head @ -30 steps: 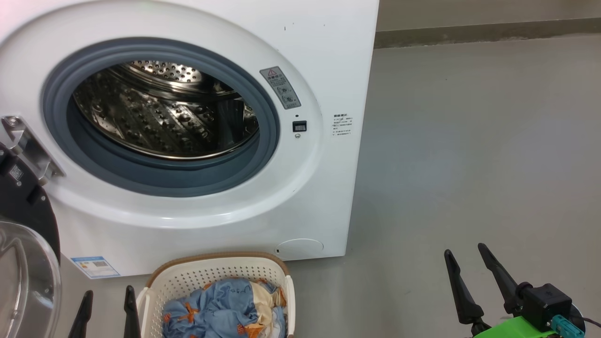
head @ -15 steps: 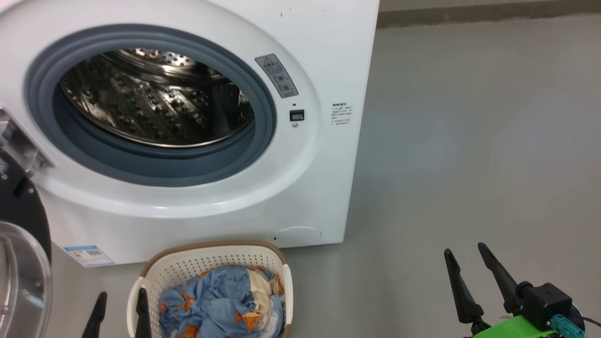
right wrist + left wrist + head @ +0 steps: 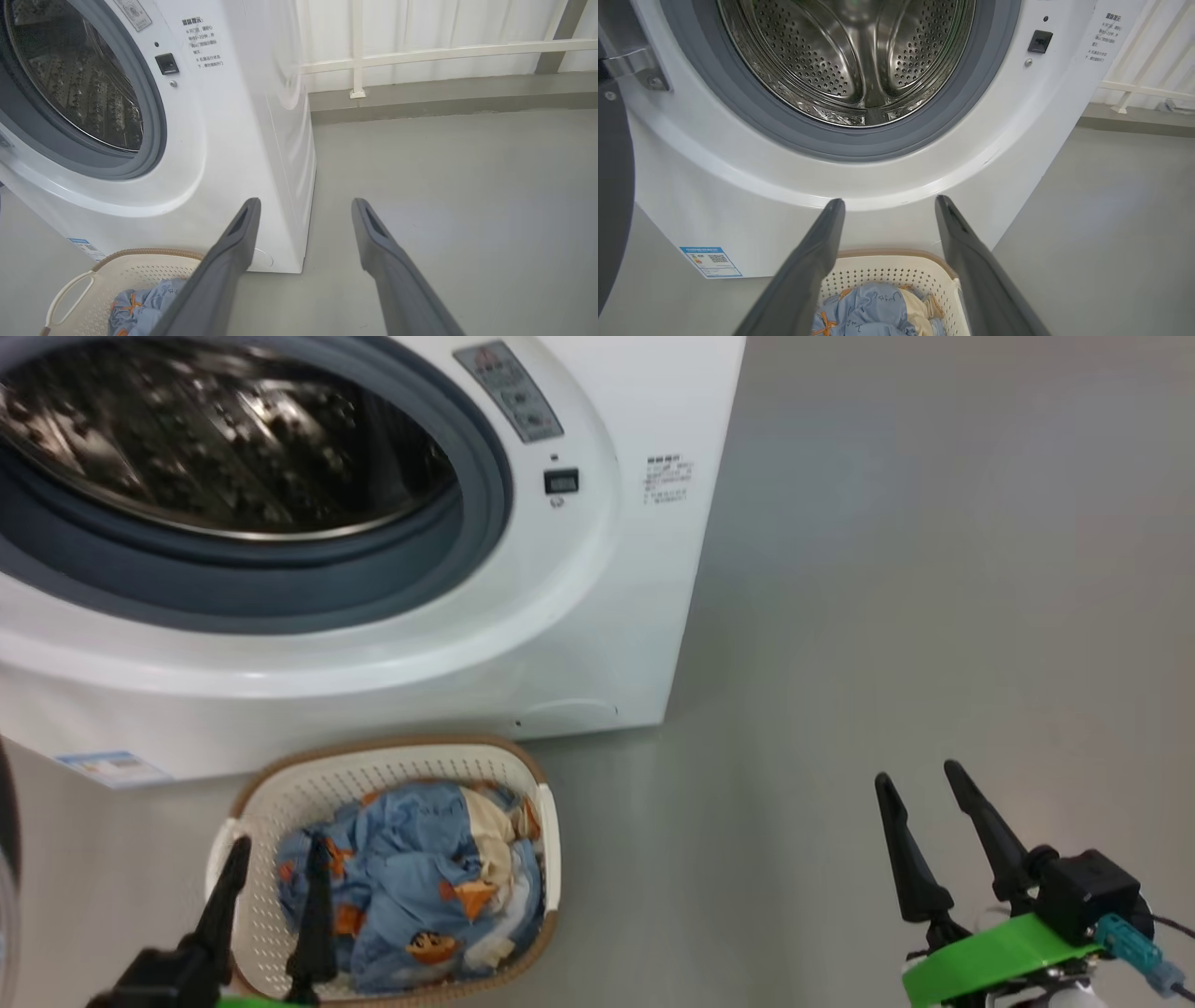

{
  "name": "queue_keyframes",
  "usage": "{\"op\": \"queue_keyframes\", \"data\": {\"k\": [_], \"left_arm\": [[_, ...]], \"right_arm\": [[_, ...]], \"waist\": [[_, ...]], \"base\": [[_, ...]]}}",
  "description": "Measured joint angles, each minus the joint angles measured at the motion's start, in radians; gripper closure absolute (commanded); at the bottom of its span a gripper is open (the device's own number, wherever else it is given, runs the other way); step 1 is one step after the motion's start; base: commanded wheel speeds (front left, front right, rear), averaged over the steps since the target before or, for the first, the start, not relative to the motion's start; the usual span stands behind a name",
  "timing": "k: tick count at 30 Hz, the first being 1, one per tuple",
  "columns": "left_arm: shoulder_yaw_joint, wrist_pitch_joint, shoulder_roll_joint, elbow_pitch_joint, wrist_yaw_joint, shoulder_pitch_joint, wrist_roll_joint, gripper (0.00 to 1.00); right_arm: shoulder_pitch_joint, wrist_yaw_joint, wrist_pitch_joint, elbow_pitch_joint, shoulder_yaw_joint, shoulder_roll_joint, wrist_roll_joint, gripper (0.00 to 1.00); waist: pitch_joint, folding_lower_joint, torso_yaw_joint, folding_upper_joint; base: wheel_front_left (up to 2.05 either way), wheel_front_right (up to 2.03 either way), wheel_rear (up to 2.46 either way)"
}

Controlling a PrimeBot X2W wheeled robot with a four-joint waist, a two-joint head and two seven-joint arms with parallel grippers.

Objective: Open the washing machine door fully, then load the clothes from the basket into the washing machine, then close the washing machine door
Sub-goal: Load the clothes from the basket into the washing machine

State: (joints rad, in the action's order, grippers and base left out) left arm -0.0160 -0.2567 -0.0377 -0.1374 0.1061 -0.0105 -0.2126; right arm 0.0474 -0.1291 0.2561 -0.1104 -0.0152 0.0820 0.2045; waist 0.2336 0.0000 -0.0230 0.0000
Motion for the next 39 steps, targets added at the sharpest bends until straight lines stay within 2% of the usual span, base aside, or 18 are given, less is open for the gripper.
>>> {"op": "queue_keyframes", "data": {"k": [18, 26, 33, 39], "left_arm": [[-0.003, 0.0, -0.003, -0.135, 0.021, 0.226, 0.017, 0.0], [-0.003, 0.0, -0.042, -0.234, 0.021, 0.332, 0.004, 0.0], [-0.029, 0.0, -0.1, -0.398, 0.021, 0.456, -0.032, 0.0], [-0.089, 0.016, -0.143, -0.558, 0.021, 0.551, -0.105, 0.0]], "right_arm": [[0.125, 0.0, 0.0, 0.032, -0.002, -0.015, 0.0, 0.0], [0.145, 0.0, 0.0, 0.034, -0.005, -0.019, 0.0, 0.0], [0.181, 0.0, 0.0, 0.046, -0.016, -0.023, 0.0, 0.0], [0.192, 0.0, 0.001, 0.047, -0.028, -0.027, 0.0, 0.0]], "waist": [[0.315, 0.0, -0.051, 0.0], [0.424, 0.0, -0.077, 0.0], [0.511, 0.0, -0.093, 0.0], [0.569, 0.0, -0.109, 0.0]], "base": [[0.0, 0.0, 0.0], [0.0, 0.0, 0.0], [0.0, 0.0, 0.0], [0.0, 0.0, 0.0]]}}
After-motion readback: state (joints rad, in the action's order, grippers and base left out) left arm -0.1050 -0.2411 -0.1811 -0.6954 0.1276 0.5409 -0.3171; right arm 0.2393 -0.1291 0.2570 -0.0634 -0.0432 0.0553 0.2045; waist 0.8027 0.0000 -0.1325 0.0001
